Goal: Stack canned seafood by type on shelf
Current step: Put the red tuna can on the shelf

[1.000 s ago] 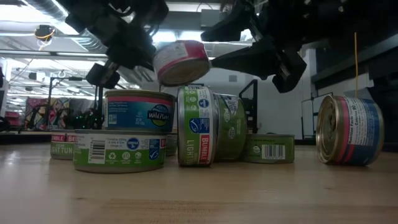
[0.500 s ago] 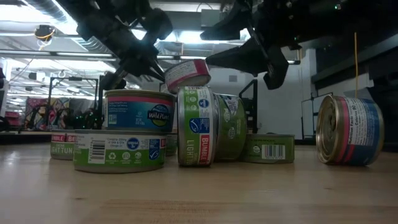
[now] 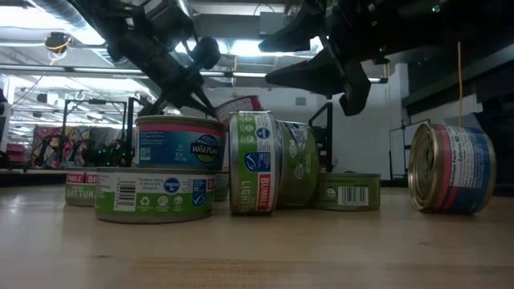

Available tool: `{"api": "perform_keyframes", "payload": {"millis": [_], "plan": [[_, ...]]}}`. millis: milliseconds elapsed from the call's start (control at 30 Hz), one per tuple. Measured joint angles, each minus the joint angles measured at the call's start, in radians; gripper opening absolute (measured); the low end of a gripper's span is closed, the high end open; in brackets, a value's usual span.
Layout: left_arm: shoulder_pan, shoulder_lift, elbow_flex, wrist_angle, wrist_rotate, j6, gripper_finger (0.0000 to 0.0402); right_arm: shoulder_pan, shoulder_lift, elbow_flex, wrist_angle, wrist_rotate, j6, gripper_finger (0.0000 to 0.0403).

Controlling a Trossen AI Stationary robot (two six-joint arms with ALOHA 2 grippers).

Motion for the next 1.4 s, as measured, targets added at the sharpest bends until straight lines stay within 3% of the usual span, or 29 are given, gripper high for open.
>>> {"api": "perform_keyframes", "payload": {"millis": [533, 1067, 1400], "plan": [[0.16, 0.014, 0.001, 0.0, -0.039, 0.001, 0.0, -0.001, 0.0, 0.0, -0.001, 0.0, 0.0, 0.0256], [0.179, 0.17, 0.002, 0.108, -0.043, -0.031, 0.0, -0.001, 0.0, 0.0, -0.009, -0.026, 0.029, 0.0256], [0.211, 0.201, 0.002, 0.109, -0.066, -0.058, 0.0, -0.001, 0.0, 0.0, -0.012, -0.025, 0.032, 0.0256]]}}
